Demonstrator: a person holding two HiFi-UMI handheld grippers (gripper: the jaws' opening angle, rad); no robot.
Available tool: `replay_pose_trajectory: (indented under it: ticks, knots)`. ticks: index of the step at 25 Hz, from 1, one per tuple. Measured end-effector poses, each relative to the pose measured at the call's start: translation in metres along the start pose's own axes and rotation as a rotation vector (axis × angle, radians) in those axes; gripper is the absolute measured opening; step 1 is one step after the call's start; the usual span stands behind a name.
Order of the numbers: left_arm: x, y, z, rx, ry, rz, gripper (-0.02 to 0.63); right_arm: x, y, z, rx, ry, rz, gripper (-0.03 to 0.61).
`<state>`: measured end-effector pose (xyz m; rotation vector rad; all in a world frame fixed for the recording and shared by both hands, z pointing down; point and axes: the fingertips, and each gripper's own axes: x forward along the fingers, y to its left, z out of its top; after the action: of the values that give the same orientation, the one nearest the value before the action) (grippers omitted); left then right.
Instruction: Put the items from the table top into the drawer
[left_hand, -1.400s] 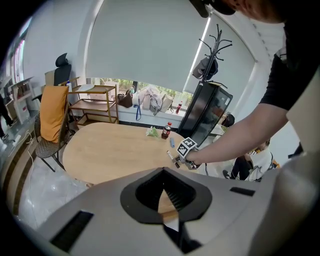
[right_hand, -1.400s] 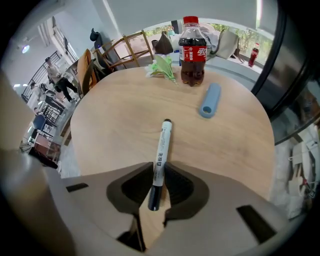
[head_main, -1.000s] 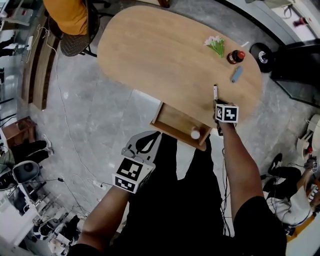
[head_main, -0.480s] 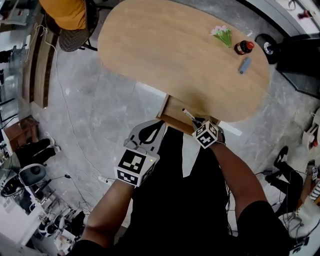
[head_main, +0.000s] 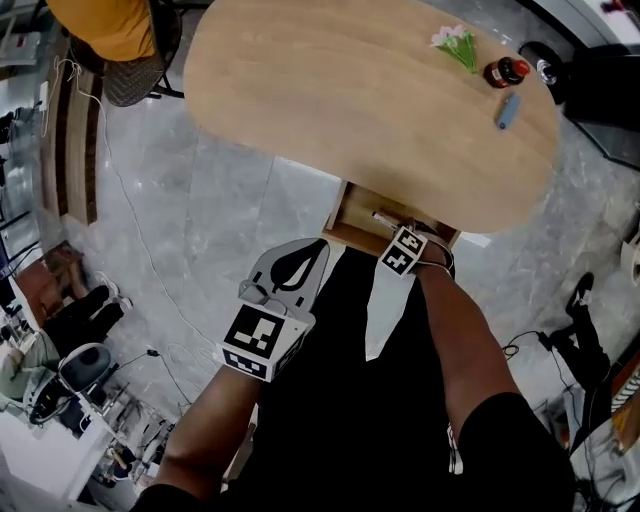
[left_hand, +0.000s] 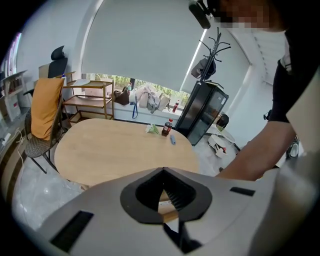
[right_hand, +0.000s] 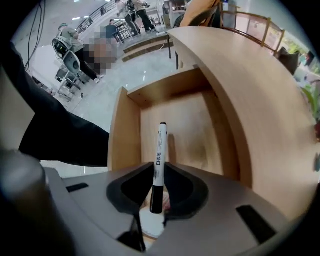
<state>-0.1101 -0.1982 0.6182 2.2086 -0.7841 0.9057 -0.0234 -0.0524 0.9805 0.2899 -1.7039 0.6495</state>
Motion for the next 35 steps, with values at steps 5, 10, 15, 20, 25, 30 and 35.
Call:
replay_pose_trajectory:
  ticks: [5, 10, 15, 20, 25, 30, 35]
  knots:
    - [0.007, 0.012, -0.017, 0.013, 0.029, -0.011, 0.002, 0.026, 0.007, -0.005, 0.016, 0.018, -0.010, 0.058]
    - [0.011, 0.004, -0.026, 0.013, 0.040, -0.019, 0.002, 0.030, 0.009, -0.004, 0.031, -0.002, -0.020, 0.061]
    - [0.010, -0.004, -0.018, 0.003, 0.030, -0.020, 0.002, 0.007, 0.009, -0.005, 0.053, -0.012, 0.011, 0.086]
    - [0.005, -0.012, 0.004, -0.008, -0.009, -0.020, 0.002, -0.050, 0.001, 0.002, 0.085, -0.077, -0.003, 0.086]
    - [-0.006, -0.040, 0.037, -0.004, -0.059, -0.023, 0.002, -0.137, -0.023, -0.005, 0.145, -0.186, -0.030, 0.086]
    - [-0.016, -0.059, 0.071, -0.004, -0.124, 0.018, 0.002, -0.237, -0.057, -0.031, 0.223, -0.292, -0.090, 0.086]
    - [-0.034, -0.073, 0.101, 0.008, -0.186, 0.066, 0.002, -0.328, -0.080, -0.034, 0.316, -0.466, -0.155, 0.084]
